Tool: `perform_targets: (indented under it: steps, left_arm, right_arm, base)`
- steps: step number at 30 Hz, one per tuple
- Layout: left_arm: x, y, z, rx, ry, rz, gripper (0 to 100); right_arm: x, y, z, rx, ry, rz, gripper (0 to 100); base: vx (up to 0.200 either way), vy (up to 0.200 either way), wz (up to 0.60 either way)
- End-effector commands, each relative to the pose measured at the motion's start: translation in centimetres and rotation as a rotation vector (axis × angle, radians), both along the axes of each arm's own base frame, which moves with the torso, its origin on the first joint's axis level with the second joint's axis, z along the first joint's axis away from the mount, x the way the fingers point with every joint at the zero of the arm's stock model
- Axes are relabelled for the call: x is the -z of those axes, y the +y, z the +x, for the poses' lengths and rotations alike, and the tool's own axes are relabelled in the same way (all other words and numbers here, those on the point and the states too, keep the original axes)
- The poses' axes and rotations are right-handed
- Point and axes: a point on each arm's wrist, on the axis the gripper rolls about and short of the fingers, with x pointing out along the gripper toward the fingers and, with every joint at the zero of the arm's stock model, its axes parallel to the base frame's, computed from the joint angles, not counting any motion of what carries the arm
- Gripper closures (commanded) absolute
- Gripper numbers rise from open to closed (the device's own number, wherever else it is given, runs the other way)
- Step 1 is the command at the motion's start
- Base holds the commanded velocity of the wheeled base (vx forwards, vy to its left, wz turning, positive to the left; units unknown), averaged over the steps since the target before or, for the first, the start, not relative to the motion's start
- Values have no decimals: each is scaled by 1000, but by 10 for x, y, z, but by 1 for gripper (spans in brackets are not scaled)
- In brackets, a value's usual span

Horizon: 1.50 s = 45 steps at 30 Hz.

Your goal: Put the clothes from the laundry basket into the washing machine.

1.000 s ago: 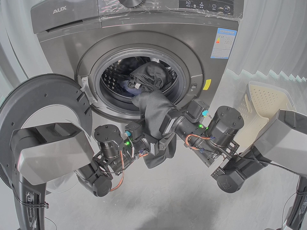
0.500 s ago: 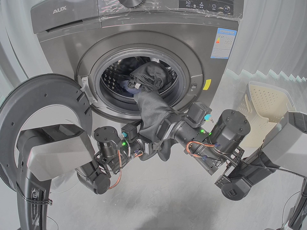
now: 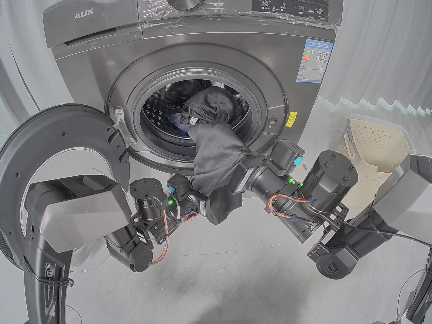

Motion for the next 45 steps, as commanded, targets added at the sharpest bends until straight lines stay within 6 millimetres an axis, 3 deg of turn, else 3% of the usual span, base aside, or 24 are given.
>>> perform_targets:
  steps: [1,4,8,15,21,30,31,36,41,45]
  left_arm:
    - [-12,7,2,-18,-25,-14,100]
    - [-26,15,0,-33,-44,-33,100]
    - [-59,28,-22,-32,-71,-71,100]
    - [-96,43,-59,-18,-111,-103,100]
    - [-109,54,-80,-16,-113,-125,100]
    - [-113,48,-87,-13,-113,-142,100]
    - [-113,47,-86,-28,-116,-147,100]
    - [-118,53,-89,-55,-125,-155,100]
    - [-129,59,-100,-44,-149,-170,100]
    - [-127,62,-103,-49,-140,-164,100]
  right_arm:
    - [-1,-7,2,16,5,2,100]
    - [8,-16,7,57,45,-15,100]
    - [32,-26,21,114,107,-55,100]
    - [61,-17,28,106,155,-106,100]
    - [72,-8,24,77,167,-131,100]
    - [63,3,13,14,131,-112,100]
    - [60,4,8,-3,123,-107,0]
    - [42,-11,-4,-32,89,-119,0]
    - [36,-39,-48,-165,72,-230,0]
    - [37,-48,-69,-197,93,-256,0]
  base:
    - [0,0,0]
    - [0,0,0]
    - [0,0,0]
    - [0,0,0]
    - [0,0,0]
    - [0,0,0]
    - [0,0,0]
    - [0,0,0]
    - [0,0,0]
    - [0,0,0]
